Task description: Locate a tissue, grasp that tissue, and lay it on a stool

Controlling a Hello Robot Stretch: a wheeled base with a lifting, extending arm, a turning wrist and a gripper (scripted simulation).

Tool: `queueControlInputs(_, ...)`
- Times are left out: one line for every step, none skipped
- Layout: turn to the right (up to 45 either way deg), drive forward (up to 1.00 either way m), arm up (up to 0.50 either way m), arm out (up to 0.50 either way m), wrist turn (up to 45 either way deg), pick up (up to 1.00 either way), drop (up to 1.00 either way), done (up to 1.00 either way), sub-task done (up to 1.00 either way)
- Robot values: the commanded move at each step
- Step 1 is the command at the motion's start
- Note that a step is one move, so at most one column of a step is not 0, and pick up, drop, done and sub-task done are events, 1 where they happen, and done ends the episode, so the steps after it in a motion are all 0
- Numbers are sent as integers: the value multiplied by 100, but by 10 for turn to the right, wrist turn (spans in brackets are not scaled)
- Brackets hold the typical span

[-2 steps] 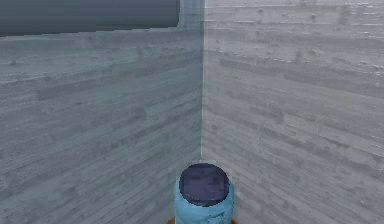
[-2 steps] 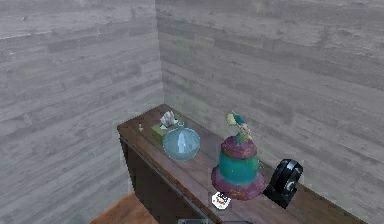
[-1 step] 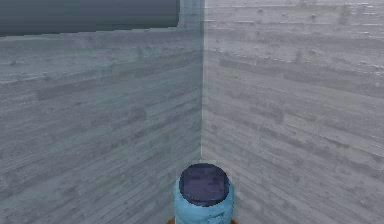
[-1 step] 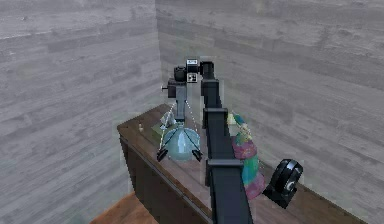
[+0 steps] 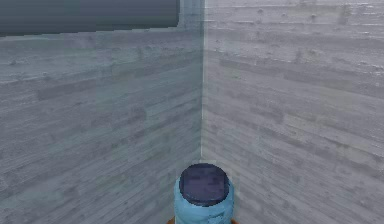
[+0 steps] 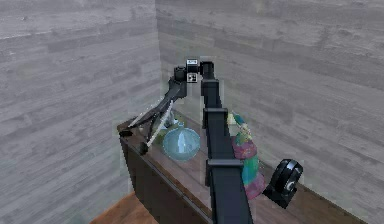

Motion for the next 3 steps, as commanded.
queueControlInputs(0,0,0,0,450,0,0,0,0)
queueControlInputs(0,0,0,0,450,0,0,0,0)
queueControlInputs(0,0,0,0,60,0,0,0,0)
